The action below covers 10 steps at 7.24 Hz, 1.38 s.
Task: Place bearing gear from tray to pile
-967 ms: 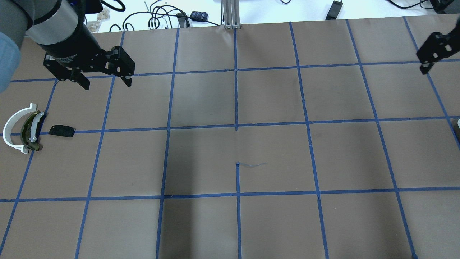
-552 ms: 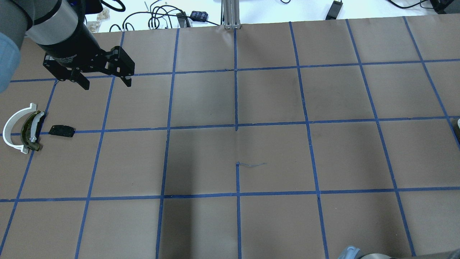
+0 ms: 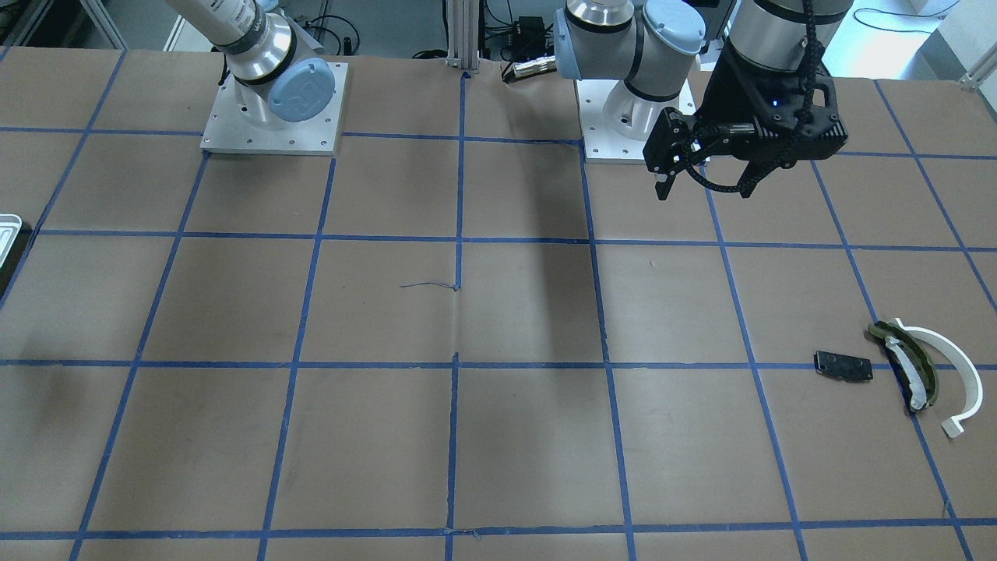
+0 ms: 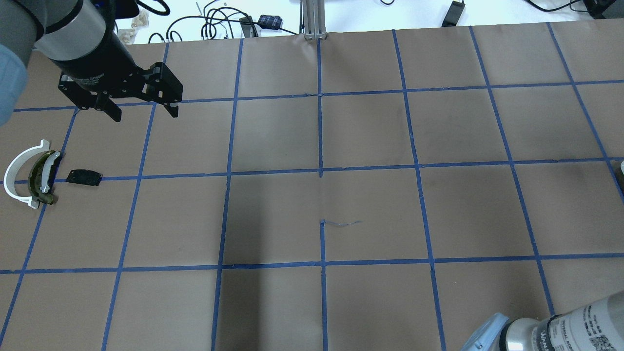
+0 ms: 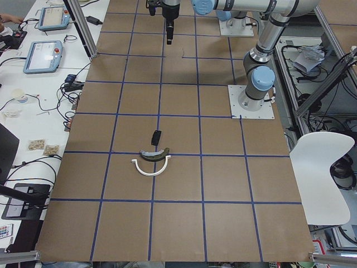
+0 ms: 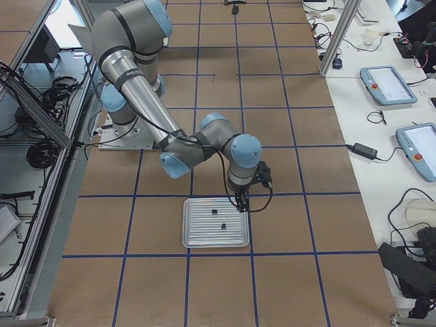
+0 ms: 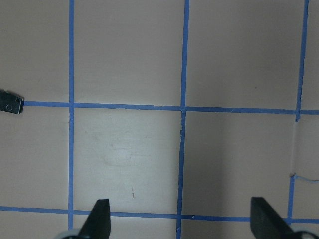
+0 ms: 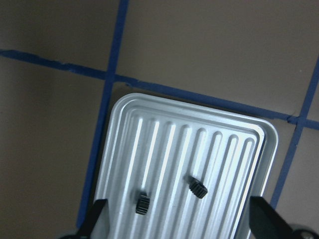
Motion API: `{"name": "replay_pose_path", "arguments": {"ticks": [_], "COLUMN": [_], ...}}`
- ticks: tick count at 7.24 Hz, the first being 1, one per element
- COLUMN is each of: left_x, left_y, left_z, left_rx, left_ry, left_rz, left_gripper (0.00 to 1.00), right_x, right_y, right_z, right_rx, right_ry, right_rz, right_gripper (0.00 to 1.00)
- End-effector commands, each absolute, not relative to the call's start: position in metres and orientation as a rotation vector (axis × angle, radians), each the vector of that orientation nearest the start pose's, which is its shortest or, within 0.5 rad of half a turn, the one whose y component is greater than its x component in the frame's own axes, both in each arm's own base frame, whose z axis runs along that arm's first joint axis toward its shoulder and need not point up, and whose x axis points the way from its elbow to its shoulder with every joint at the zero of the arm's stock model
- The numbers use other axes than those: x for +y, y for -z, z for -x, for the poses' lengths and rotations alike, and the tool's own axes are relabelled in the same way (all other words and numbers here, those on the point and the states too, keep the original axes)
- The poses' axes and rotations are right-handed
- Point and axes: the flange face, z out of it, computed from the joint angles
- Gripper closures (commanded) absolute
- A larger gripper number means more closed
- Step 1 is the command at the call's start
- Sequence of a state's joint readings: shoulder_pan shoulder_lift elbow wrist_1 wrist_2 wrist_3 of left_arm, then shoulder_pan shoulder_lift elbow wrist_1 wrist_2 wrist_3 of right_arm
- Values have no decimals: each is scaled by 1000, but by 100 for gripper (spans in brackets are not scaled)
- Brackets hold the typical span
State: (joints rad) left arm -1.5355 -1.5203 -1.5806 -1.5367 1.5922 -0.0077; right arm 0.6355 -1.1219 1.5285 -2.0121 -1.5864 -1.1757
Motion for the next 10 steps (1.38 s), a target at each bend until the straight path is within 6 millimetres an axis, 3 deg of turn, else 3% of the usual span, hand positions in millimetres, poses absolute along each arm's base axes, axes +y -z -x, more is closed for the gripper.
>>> {"name": "replay_pose_path", "arguments": {"ticks": [1, 4, 7, 10], "left_x": [-482, -482, -482, -482], "left_y": [-512, -512, -512, -511], "left_z": [114, 114, 114, 114], "left_rx": [3116, 3116, 3116, 3116], "left_ry": [119, 121, 119, 117], "left_rz": [68, 68, 68, 68], "left_gripper": [0, 0, 0, 0], "right_x": [-473, -470, -465, -461], "right_y": [-236, -195, -189, -180], "right_z": [494, 497, 497, 492], "right_rx": [3133, 3091, 3104, 3087], "right_ry": [73, 12, -56, -73], "right_rz": [354, 350, 391, 389], "right_gripper": [0, 0, 2, 14]}}
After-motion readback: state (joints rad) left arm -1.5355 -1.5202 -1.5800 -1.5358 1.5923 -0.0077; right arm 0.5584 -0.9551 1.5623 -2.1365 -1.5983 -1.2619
